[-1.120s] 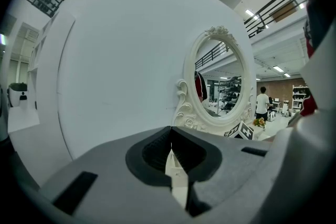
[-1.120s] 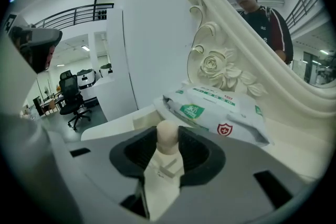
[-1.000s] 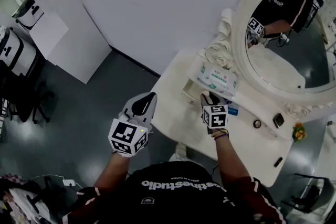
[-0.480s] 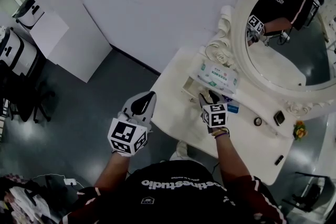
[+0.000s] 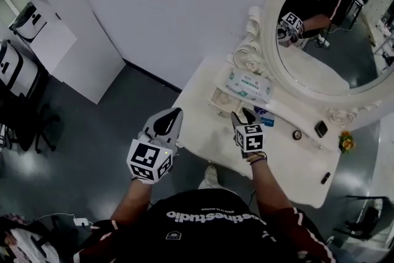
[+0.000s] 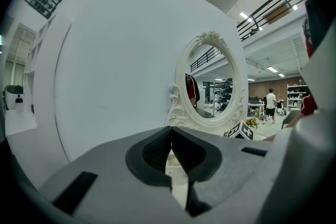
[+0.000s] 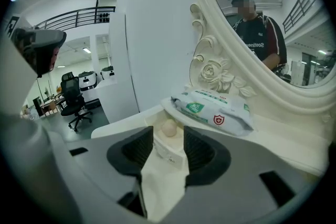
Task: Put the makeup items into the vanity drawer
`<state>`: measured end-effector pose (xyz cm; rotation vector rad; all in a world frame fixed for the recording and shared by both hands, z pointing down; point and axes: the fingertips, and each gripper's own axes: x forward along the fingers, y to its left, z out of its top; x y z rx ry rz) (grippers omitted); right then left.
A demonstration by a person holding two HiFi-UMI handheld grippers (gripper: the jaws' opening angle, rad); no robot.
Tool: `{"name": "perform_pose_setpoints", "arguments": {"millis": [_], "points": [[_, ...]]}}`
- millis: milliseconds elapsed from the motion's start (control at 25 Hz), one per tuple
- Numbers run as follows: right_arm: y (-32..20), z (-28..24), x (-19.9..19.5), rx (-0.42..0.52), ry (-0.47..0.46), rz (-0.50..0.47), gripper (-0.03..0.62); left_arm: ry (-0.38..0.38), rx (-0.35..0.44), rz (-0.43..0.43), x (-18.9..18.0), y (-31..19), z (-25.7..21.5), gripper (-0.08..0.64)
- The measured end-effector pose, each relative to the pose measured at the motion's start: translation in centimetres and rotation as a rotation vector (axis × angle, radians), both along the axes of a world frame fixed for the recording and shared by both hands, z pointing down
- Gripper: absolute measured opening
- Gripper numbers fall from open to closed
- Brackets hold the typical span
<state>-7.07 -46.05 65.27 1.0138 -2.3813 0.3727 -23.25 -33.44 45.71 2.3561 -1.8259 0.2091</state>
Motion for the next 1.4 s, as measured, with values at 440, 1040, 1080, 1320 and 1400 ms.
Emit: {"name": "perform_pose_setpoints", "arguments": {"millis": [440,1040,1080,1320,1400], "points": [[4.6,-2.8,2.4,0.047,0.004,0.065,0.178,0.01,0.052,0.037,0.5,4.4,-1.8,0.006],[14.1,-5.7,6.6,0.048,-0.042,0.202,0.177,0.065,0.086,0.135,2.4,11.1,-2.5,0.006],[14.9,-5.9,6.9,0.047,-0.047,0.213,0.177,0.069,0.085,0.142,2.6,11.5,-2.4,0.006],[18.1,-7.7,10.2,0.067,-0.051,0.295,0.176,0.099,0.083,0.188,4.1,12.3,-2.3,0.006],[18.8,-8.4,11.6,0.079,-0.05,0.324,0.176,0.105,0.083,0.209,4.9,12.2,-2.3,0.006]]}}
